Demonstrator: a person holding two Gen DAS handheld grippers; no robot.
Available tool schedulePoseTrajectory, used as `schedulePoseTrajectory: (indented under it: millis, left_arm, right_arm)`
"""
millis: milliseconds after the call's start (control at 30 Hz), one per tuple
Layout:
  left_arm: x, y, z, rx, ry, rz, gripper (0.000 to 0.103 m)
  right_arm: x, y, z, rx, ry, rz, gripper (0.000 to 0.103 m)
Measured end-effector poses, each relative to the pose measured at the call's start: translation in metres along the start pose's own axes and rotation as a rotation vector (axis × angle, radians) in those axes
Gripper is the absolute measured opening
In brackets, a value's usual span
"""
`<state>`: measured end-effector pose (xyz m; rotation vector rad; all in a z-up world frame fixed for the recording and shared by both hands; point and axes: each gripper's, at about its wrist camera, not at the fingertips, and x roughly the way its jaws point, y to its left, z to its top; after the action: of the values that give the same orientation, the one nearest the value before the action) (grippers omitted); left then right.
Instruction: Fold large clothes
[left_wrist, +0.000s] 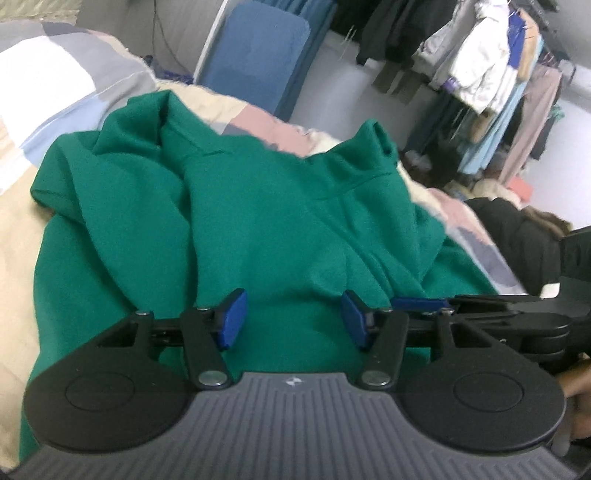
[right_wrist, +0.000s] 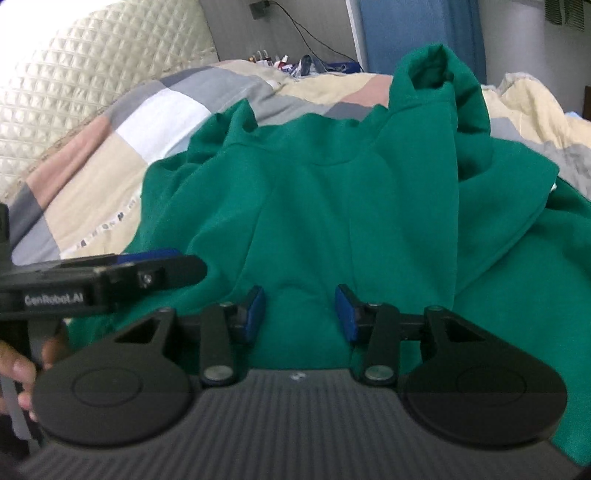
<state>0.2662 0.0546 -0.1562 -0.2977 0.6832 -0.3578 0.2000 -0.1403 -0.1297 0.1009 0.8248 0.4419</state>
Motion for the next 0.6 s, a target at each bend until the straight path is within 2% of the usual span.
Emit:
schedulePoseTrajectory:
  millis: [200,433,600]
  left_arm:
    - [0.004,-0.002,0.000,0.015,0.005,0.027,0.062]
    - [-0.033,-0.008,-0.007,0.032,-0.037,0.035,0.064]
    - [-0.068,-0.010,-0.014,0.011,-0.049,0.065,0.064]
  right_arm:
    - [0.001,0.001,-0.003,0.002,-0.008,-0.005,0.044]
    - [-0.026,-0.006,0.000,0.082,-0.050,0.044,0.045]
    - [-0.062,-0.007,-0.001,0.084,-0.081,0.029,0.046]
